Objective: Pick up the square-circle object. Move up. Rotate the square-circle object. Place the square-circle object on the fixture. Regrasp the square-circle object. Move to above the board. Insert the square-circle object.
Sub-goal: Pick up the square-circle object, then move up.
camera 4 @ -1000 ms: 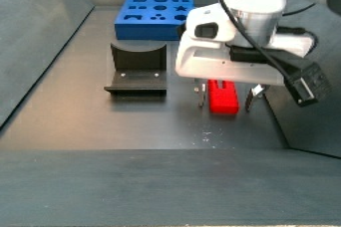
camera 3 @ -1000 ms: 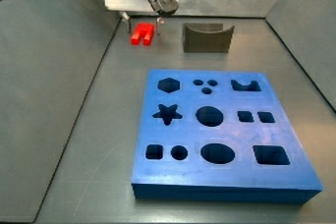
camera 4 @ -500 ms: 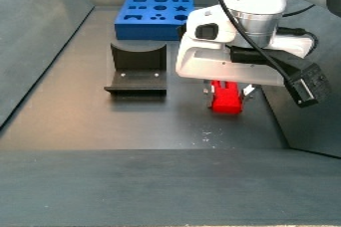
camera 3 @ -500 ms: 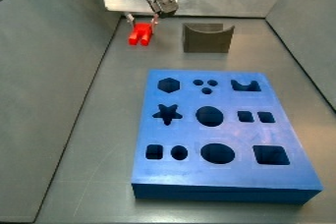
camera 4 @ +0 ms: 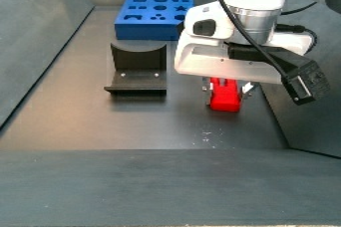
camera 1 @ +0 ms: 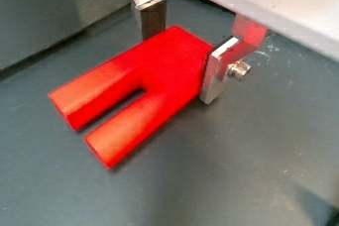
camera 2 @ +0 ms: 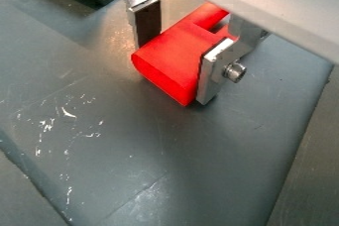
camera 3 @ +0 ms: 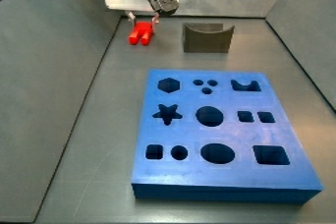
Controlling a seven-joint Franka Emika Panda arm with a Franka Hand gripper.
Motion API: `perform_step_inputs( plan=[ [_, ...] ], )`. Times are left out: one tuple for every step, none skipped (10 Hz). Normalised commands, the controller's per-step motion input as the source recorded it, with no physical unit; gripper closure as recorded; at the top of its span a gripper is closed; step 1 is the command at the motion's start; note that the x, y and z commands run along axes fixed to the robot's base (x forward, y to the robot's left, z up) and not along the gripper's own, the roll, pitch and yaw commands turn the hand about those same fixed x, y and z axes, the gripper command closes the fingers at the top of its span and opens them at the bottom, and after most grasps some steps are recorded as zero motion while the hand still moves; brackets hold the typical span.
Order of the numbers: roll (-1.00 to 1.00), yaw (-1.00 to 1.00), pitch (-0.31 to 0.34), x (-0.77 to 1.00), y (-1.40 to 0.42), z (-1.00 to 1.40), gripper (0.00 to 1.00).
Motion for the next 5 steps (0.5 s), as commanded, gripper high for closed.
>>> perform_step_inputs(
  plan=[
    [0.00,0.00,0.000,0.00,0.00,0.00,1.00],
    [0.00,0.00,0.000,0.00,0.00,0.00,1.00],
    [0.00,0.00,0.000,0.00,0.00,0.00,1.00],
    [0.00,0.00,0.000,0.00,0.00,0.00,1.00],
    [0.00,0.00,0.000,0.00,0.00,0.83,1.00]
  ],
)
